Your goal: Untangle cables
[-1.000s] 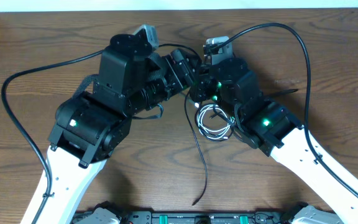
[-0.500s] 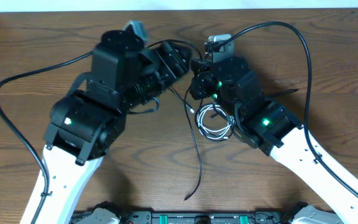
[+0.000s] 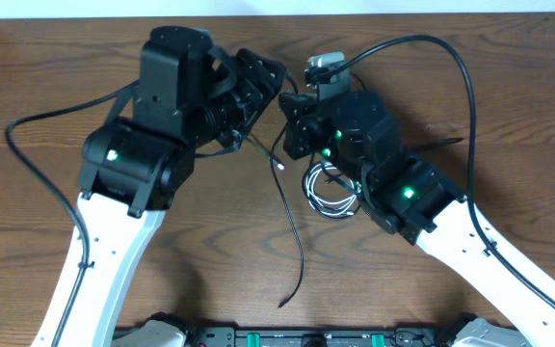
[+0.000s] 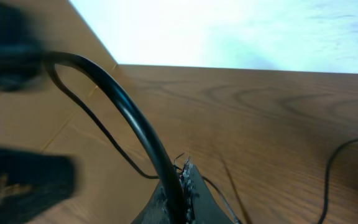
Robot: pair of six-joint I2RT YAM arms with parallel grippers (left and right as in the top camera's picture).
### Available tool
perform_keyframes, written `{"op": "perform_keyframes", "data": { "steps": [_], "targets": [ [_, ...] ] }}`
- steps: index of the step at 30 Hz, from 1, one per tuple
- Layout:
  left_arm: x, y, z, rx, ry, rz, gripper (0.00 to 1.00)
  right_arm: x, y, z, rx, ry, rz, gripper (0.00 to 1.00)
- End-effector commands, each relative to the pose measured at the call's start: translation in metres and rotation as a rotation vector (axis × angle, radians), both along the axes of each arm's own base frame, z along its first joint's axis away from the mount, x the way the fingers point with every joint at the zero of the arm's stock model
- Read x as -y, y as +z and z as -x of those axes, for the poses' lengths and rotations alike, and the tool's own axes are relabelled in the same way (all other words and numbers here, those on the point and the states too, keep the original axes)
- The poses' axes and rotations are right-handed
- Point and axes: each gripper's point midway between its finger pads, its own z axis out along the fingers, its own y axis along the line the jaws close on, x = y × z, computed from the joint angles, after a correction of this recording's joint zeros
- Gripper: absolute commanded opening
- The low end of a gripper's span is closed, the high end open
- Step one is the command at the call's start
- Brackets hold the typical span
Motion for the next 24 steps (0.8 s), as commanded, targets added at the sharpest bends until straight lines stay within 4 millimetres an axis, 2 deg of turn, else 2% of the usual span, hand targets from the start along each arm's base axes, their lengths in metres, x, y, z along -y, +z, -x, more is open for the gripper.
{"op": "perform_keyframes", "data": {
  "steps": [1,12,22,24],
  "targets": [
    [0.0083,0.0086,0.0002,-0.004,-0.031,0.057,0.66,-0.0118,0.0079,0.0088,0.044,0.059,0.027,0.01],
    [0.0096,0.0114,-0.0009,0.008,-0.035,0.064,0.37,-0.0152,0.0064,0.0127,0.043,0.070,0.035,0.01],
    [0.0095,0.0114,-0.0010,0.008,-0.035,0.064,0.19,-0.0139,0.0012,0.0140,0.027,0.071,0.050,0.01],
    [0.0095,0.0114,-0.0010,0.008,-0.035,0.064,0.10,-0.0140,0.0011,0.0141,0.026,0.072,0.050,0.01]
  ]
}}
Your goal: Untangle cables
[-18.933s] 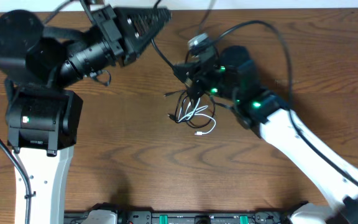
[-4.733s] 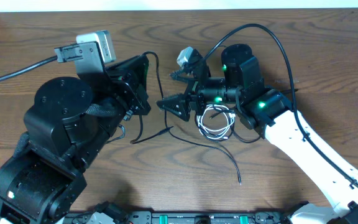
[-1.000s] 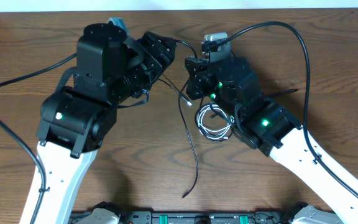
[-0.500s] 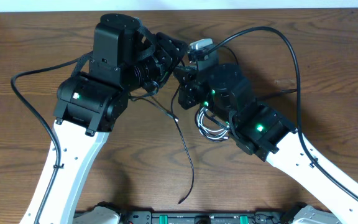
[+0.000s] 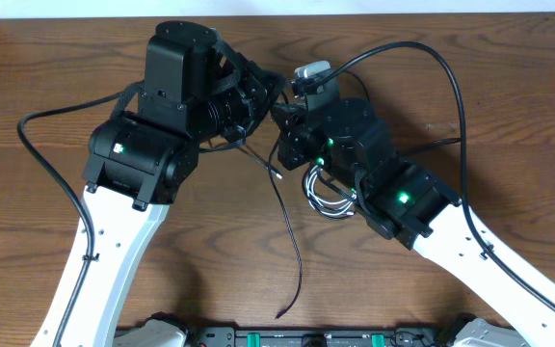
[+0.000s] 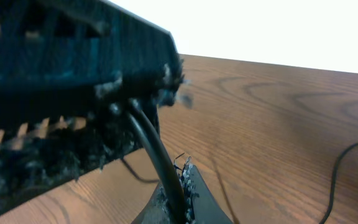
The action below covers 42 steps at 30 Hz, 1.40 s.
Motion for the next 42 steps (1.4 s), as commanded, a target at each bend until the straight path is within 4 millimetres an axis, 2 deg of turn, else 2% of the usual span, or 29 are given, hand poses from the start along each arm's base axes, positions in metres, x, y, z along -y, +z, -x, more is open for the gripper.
{"op": "perform_keyframes", "data": {
  "steps": [1,11,14,16,17,18,20,21,22,27,30,32,34,38,42],
  "targets": [
    [-0.001,0.011,0.001,0.034,-0.012,0.009,0.08,-0.003,0.007,0.001,0.017,0.011,0.002,0.01],
    [-0.008,0.011,-0.003,0.042,0.004,0.002,0.08,-0.003,0.007,0.001,0.017,0.011,0.002,0.01],
    [-0.012,0.013,-0.004,0.057,0.004,-0.007,0.07,-0.002,0.007,0.000,0.016,0.007,0.002,0.18],
    [-0.014,0.019,-0.005,0.093,-0.004,-0.018,0.08,-0.002,0.007,0.001,0.009,0.007,-0.007,0.17],
    [-0.014,0.022,-0.005,0.109,-0.006,-0.019,0.07,-0.002,0.008,0.001,0.009,0.007,-0.008,0.22],
    [-0.015,0.025,-0.004,0.119,-0.005,-0.015,0.07,-0.002,0.008,0.001,0.011,0.006,-0.008,0.34],
    [-0.015,0.033,-0.003,0.147,-0.005,-0.005,0.07,-0.001,0.010,0.002,0.015,0.005,-0.011,0.82],
    [-0.015,0.038,-0.002,0.166,-0.006,-0.002,0.08,0.000,0.012,0.002,0.019,0.003,-0.014,0.96],
    [-0.016,0.043,-0.001,0.190,-0.008,0.000,0.07,0.001,0.015,0.003,0.022,0.002,-0.017,0.99],
    [-0.031,0.063,-0.001,0.279,0.024,-0.012,0.07,0.021,0.027,0.004,0.034,-0.033,-0.024,0.99],
    [-0.046,0.070,-0.001,0.295,0.063,-0.010,0.07,0.040,0.029,0.006,0.021,-0.074,-0.003,0.99],
    [-0.049,0.074,0.002,0.300,0.061,0.006,0.08,0.049,0.028,0.007,0.008,-0.085,0.008,0.99],
    [-0.048,0.079,0.005,0.301,0.047,0.040,0.07,0.046,0.026,0.012,0.016,-0.043,0.032,0.98],
    [-0.040,0.093,0.010,0.322,0.011,0.106,0.07,0.026,0.028,0.031,0.083,0.161,0.081,0.99],
    [-0.035,0.096,0.015,0.300,-0.009,0.150,0.07,0.020,0.036,0.033,0.116,0.193,0.060,0.99]
  ]
}}
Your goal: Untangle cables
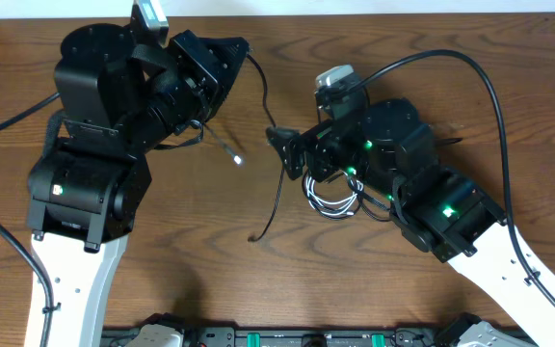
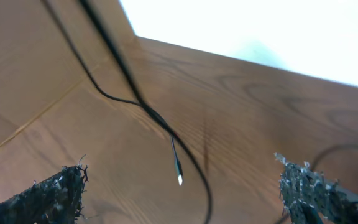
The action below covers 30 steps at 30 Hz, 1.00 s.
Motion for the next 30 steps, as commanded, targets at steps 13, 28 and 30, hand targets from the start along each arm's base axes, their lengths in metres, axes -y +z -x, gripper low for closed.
{"op": "perform_keyframes", "data": {
  "steps": [13,28,30],
  "targets": [
    [0.014,0.018,0.020,-0.050,-0.087,0.140,0.07,-0.017,0.015,-0.001,0.107,0.097,0.000,0.31],
    [0.019,0.019,0.026,-0.073,-0.127,0.168,0.08,-0.021,0.026,-0.007,0.150,0.087,-0.030,0.27],
    [0.020,0.020,0.027,-0.079,-0.135,0.176,0.08,-0.021,0.026,-0.007,0.150,0.087,-0.029,0.27]
  ]
}}
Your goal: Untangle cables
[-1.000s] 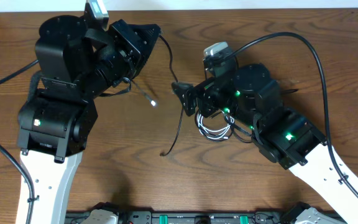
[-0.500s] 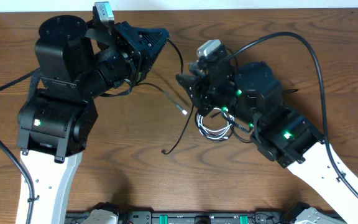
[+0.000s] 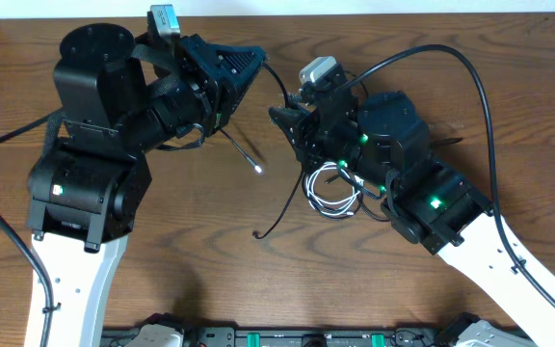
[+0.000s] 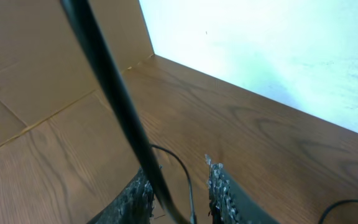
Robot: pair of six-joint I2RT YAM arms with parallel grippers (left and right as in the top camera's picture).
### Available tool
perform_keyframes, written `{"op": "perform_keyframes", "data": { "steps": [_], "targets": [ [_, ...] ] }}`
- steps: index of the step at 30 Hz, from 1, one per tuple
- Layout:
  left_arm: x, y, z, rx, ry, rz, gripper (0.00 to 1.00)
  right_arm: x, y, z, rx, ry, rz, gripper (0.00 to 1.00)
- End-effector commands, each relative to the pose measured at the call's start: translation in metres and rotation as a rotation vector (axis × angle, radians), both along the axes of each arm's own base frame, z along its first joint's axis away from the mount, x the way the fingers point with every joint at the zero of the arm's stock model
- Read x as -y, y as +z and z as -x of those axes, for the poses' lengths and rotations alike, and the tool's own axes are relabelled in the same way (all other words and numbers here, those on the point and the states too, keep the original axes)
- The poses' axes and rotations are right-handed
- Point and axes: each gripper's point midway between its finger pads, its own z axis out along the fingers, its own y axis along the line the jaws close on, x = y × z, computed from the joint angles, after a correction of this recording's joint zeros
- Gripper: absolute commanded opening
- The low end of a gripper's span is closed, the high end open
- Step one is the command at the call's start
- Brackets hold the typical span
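Observation:
A black cable (image 3: 279, 198) hangs from my left gripper (image 3: 249, 66), passes my right gripper (image 3: 285, 114) and ends loose on the table near the middle. The left gripper, raised at the upper left, is shut on it. A thin lead with a silver tip (image 3: 258, 170) dangles below the left arm. In the right wrist view the black cable (image 4: 114, 106) runs down between my right gripper's (image 4: 179, 186) jaws. It lies against the left finger (image 4: 140, 194), and a gap shows to the right finger. A coiled white and black cable (image 3: 333, 196) lies under the right arm.
The arms' own black supply cables loop wide, one over the right arm (image 3: 480, 87) and one at the far left. A cardboard panel (image 4: 36, 74) stands at the table's left edge. The wooden table (image 3: 191, 270) shows bare wood in front.
My right gripper was wide open with the cable hanging ahead of it. Now it sits nearer the left gripper, its jaws narrowed round the black cable. The left gripper has shifted slightly right.
First my right gripper was shut on the black cable, close to the left gripper. Then the left gripper's fingers were right against it. Later the left arm stood back at the upper left holding the cable, with the right open. Now the right jaws enclose the cable.

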Motion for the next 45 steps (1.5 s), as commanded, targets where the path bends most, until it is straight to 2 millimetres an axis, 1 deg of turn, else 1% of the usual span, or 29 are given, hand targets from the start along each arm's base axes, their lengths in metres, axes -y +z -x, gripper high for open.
{"op": "perform_keyframes", "data": {
  "steps": [1,2,4,12,17,18,21,23,25,26,27,28,32,34,36,45],
  "targets": [
    [0.001,0.015,0.011,0.026,-0.030,0.032,0.08,-0.001,0.010,0.001,0.020,0.006,-0.013,0.26],
    [0.001,0.015,0.011,0.026,-0.029,0.031,0.07,-0.001,0.010,0.001,0.020,0.006,-0.013,0.19],
    [0.001,0.015,0.011,0.026,-0.029,0.031,0.08,-0.001,0.010,0.001,0.020,0.006,-0.013,0.01],
    [-0.002,0.014,0.007,0.033,-0.005,0.017,0.07,0.000,0.008,0.001,0.005,0.000,-0.014,0.01],
    [-0.007,0.011,0.001,0.066,0.026,-0.030,0.09,0.004,0.008,-0.003,-0.042,-0.051,-0.050,0.01],
    [-0.008,0.010,0.001,0.070,0.028,-0.040,0.12,0.004,0.008,-0.003,-0.041,-0.052,-0.050,0.01],
    [-0.010,0.005,-0.001,0.074,0.038,-0.076,0.17,0.006,0.009,-0.005,-0.036,-0.067,-0.054,0.01],
    [-0.014,-0.003,-0.002,0.042,0.060,-0.093,0.32,0.008,0.011,-0.006,-0.029,-0.082,-0.054,0.01],
    [-0.016,-0.013,-0.003,0.009,0.070,-0.117,0.45,0.010,0.013,-0.006,-0.025,-0.088,-0.055,0.01],
    [-0.017,-0.016,-0.004,0.007,0.068,-0.130,0.50,0.010,0.013,-0.006,-0.025,-0.088,-0.056,0.01],
    [-0.017,-0.019,-0.003,0.007,0.064,-0.146,0.53,0.010,0.013,-0.006,-0.025,-0.088,-0.055,0.01],
    [-0.017,-0.022,-0.003,0.003,0.059,-0.156,0.55,0.010,0.013,-0.006,-0.025,-0.088,-0.055,0.01],
    [-0.017,-0.029,-0.001,0.006,0.042,-0.197,0.56,0.012,0.013,-0.008,-0.022,-0.106,-0.052,0.01],
    [-0.017,-0.029,-0.001,0.022,0.033,-0.214,0.63,0.013,0.012,-0.009,-0.023,-0.112,-0.050,0.01],
    [-0.018,-0.029,-0.001,0.024,0.031,-0.220,0.66,0.015,0.012,-0.010,-0.022,-0.123,-0.047,0.01],
    [-0.018,-0.038,0.001,0.032,0.004,-0.274,0.67,0.015,0.012,-0.010,-0.033,-0.130,-0.060,0.01]
  ]
}}
